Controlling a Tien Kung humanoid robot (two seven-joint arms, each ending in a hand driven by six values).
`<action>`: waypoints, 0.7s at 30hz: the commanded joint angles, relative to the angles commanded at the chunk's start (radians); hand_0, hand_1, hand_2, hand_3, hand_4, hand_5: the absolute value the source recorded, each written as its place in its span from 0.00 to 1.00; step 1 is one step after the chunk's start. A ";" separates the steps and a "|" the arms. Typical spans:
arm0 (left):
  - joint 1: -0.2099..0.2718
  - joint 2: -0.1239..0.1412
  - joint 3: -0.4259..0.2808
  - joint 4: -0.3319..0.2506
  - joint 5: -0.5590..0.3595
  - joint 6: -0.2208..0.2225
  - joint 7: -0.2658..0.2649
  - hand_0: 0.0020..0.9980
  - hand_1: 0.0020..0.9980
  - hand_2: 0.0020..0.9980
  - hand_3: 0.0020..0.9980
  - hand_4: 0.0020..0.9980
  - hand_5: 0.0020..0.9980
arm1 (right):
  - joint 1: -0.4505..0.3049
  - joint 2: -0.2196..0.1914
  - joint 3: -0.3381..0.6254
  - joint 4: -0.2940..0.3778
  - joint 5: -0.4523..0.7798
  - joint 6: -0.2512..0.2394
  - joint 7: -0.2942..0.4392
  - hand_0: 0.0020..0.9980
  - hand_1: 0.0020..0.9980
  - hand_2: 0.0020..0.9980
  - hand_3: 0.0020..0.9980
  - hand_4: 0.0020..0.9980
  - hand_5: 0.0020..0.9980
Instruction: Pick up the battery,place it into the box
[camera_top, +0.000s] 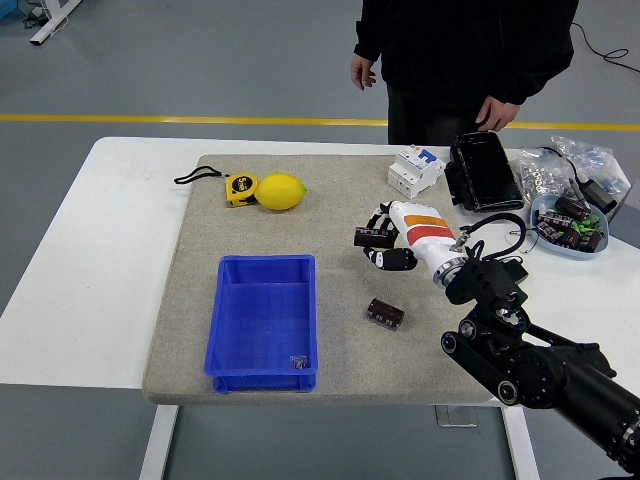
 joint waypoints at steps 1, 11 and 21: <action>0.000 0.001 0.000 0.000 0.001 0.000 0.000 0.72 0.68 0.69 0.59 0.64 0.55 | 0.007 0.000 -0.006 0.016 -0.007 0.003 -0.004 0.28 0.39 0.44 0.46 0.69 0.09; 0.001 0.006 -0.014 -0.001 0.013 0.003 0.004 0.72 0.68 0.69 0.59 0.64 0.55 | 0.052 0.000 -0.129 0.185 -0.017 0.049 -0.051 0.29 0.39 0.44 0.46 0.69 0.08; -0.003 0.009 -0.010 -0.003 0.009 0.005 0.006 0.72 0.68 0.68 0.59 0.64 0.55 | 0.082 0.000 -0.263 0.252 -0.086 0.128 -0.086 0.59 0.66 0.71 0.80 0.98 0.25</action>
